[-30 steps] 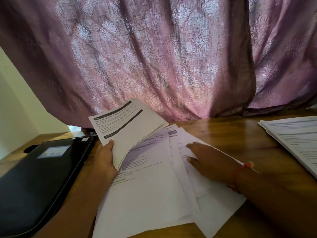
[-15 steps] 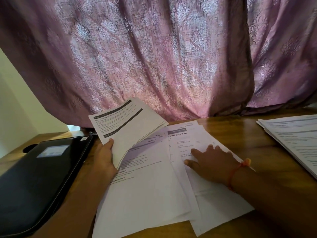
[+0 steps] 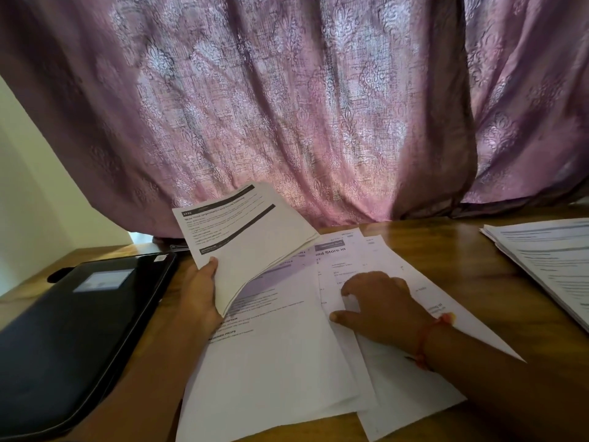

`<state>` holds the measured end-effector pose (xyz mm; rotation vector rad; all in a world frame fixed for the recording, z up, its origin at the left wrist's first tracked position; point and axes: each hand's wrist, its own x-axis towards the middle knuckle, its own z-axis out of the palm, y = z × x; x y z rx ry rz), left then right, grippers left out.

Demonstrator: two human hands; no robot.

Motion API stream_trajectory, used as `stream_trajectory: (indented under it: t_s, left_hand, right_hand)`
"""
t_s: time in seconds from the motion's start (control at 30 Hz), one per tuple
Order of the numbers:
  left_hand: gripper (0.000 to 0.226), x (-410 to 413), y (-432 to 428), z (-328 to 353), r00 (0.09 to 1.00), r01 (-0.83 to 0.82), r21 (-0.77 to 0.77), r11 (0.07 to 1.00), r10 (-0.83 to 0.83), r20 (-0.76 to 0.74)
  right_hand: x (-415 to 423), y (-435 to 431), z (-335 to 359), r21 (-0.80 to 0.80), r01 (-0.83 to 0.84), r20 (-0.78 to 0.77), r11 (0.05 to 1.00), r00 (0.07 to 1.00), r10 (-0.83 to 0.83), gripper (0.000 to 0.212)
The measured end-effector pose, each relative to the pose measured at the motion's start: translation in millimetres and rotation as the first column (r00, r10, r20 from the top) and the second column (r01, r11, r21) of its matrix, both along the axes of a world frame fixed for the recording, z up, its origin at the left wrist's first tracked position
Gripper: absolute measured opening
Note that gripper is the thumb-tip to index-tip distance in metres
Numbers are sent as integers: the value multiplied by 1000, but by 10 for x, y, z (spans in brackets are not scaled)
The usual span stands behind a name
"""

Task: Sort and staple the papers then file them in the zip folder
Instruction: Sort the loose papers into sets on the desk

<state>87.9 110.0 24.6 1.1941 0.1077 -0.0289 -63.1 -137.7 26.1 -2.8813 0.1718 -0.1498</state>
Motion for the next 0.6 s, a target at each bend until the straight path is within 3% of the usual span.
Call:
stream_trajectory:
  t_s: [0.17,0.37,0.6]
  left_hand:
    - [28,-45,-3,32,999,17,50,999,-19,29]
    - [29,-95,-20,56,999,17,69,997,-21,50]
    - [28,-130,-41,88,998,-8,89,996,2,70]
  right_hand:
    - [-9,10,10,-111,-2,-18,994,1000,0,65]
    - [46,6,-21,152,-39,65,988,997,29,43]
    - [57,-8,-47,319,1,85,948,996,-30,14]
